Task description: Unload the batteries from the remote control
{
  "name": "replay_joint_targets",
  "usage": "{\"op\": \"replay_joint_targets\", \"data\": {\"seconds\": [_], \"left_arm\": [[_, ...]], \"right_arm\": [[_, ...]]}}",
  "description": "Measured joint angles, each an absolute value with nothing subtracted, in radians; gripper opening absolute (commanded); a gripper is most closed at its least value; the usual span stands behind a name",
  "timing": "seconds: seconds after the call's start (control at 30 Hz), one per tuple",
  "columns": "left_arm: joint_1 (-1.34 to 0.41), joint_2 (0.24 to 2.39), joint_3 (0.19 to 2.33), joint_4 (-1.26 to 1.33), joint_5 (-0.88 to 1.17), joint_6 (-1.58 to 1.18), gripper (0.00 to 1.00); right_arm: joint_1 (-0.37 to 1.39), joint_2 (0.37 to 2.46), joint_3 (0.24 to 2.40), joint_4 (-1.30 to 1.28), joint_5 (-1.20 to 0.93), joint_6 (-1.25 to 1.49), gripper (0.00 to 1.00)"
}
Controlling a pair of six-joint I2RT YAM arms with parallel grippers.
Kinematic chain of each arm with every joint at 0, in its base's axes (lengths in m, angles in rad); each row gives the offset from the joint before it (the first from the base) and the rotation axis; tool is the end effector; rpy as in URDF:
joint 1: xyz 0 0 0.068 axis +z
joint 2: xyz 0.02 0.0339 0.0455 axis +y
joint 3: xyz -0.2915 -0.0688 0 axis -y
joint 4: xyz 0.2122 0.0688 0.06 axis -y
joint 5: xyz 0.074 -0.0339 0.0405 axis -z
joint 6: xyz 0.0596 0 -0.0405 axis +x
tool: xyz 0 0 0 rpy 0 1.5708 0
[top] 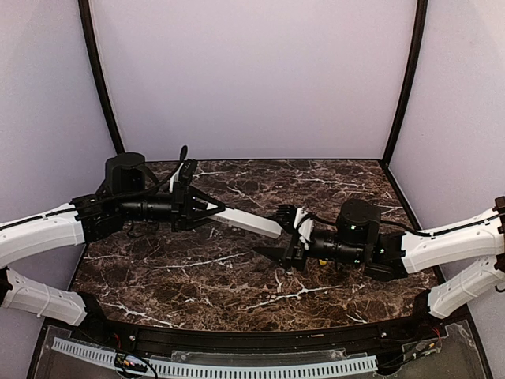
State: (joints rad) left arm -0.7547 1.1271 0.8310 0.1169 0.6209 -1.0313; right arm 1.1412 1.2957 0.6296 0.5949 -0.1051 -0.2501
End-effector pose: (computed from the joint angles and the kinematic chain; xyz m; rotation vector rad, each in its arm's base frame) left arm 0.1481 -0.1868 0.3504 0.2605 2.0988 -1.7399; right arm 0.1100 0.2550 0.3006 -1.1507 1.2486 0.7611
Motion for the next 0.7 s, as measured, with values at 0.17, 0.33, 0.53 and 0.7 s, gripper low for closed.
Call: {"op": "replay_joint_targets", "data": {"seconds": [0.17, 0.33, 0.53, 0.7], "left_arm": [[-0.755, 1.119, 0.831, 0.109, 0.632, -1.028, 0.0], [-0.755, 1.117, 0.831, 0.103, 0.641, -1.028, 0.0], [-0.757, 1.117, 0.831, 0.096, 0.653, -1.032, 0.15], [-0.758, 1.117, 0.83, 0.095, 0.64, -1.004, 0.63]], "right_arm": [[1.141, 1.296, 0.628, 0.611, -0.114, -0.24, 0.39], [1.14, 1.289, 0.617, 0.626, -0.117, -0.231, 0.24], [1.14, 1.281, 0.603, 0.633, -0.136, -0.22, 0.06], [1.14, 1.275, 0.601, 0.625, -0.145, -0.199, 0.0]]}}
